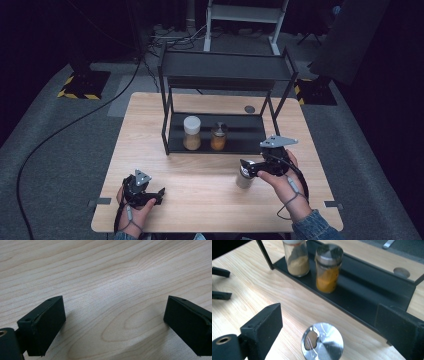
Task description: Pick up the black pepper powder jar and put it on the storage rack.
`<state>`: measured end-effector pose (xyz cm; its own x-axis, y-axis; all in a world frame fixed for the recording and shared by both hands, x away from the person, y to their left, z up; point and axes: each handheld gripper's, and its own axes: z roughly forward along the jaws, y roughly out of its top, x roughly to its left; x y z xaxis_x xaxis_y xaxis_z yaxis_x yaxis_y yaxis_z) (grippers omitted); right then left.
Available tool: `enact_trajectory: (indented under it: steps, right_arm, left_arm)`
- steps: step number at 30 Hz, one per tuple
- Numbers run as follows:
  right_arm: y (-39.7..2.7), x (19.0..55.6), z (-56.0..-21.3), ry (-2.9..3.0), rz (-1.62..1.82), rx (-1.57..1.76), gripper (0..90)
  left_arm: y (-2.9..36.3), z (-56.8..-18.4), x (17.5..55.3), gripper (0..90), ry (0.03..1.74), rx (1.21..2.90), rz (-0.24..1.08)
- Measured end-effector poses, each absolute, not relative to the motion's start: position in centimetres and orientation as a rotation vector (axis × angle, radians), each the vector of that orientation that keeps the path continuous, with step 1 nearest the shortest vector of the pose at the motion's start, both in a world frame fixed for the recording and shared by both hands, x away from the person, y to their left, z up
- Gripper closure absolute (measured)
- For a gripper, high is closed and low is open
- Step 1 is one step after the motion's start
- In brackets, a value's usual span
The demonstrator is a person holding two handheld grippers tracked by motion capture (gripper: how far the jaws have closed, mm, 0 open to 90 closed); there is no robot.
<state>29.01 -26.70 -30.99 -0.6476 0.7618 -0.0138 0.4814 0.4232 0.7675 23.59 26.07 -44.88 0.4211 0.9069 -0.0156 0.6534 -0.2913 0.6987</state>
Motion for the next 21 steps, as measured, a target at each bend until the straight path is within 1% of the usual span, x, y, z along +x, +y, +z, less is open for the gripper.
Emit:
enact_trajectory:
  steps: [21]
  right_arm:
    - [-26.3,29.0,-36.3,2.389,1.031,1.063,8.8]
  left_arm:
    - [26.1,-44.9,23.6,3.8,1.314,2.046,0.517]
